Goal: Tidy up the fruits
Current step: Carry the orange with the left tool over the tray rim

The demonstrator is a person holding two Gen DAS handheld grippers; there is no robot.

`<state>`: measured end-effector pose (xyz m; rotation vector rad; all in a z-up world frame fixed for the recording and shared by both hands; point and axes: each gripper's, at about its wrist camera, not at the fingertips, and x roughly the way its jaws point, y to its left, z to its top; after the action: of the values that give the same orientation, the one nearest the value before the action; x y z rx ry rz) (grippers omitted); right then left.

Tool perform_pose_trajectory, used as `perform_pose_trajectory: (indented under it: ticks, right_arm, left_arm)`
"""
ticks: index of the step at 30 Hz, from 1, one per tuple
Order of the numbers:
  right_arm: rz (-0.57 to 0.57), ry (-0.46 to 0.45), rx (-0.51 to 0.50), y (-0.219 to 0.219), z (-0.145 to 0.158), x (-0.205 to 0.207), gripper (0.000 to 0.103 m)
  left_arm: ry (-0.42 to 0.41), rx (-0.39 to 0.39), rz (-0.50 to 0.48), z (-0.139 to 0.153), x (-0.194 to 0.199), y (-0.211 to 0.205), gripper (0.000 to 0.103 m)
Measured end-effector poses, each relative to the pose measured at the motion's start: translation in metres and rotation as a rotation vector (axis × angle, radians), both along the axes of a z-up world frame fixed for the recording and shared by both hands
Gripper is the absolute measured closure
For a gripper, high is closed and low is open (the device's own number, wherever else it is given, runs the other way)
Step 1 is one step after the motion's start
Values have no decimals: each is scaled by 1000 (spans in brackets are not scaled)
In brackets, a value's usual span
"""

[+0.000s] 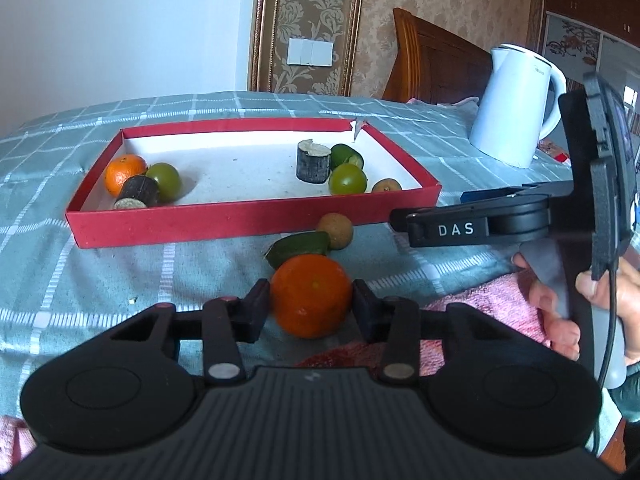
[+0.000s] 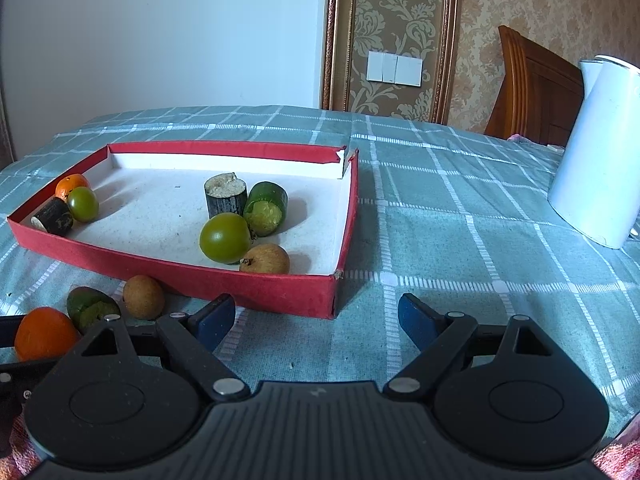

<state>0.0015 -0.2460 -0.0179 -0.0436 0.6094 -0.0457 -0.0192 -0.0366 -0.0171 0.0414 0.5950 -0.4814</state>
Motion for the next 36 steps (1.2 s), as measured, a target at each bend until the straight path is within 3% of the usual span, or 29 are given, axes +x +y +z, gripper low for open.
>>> perform_pose_trajectory:
  ticks: [8,14,24,36]
  right_arm:
    - [4,22,-7,2,-2,2,14]
    - [9,23,-22,4,-4,2,14]
    - [4,24,-25,4,-3,2,12]
    - [1,27,-21,4,-3,3,11]
  left_arm:
    - [-56,-37,40,24,-4,18,63]
    - [-116,-34,80,44,16,23,63]
    - [-117,36,129,35,57,14,63]
    - [-87,59,186,33,112,5,63]
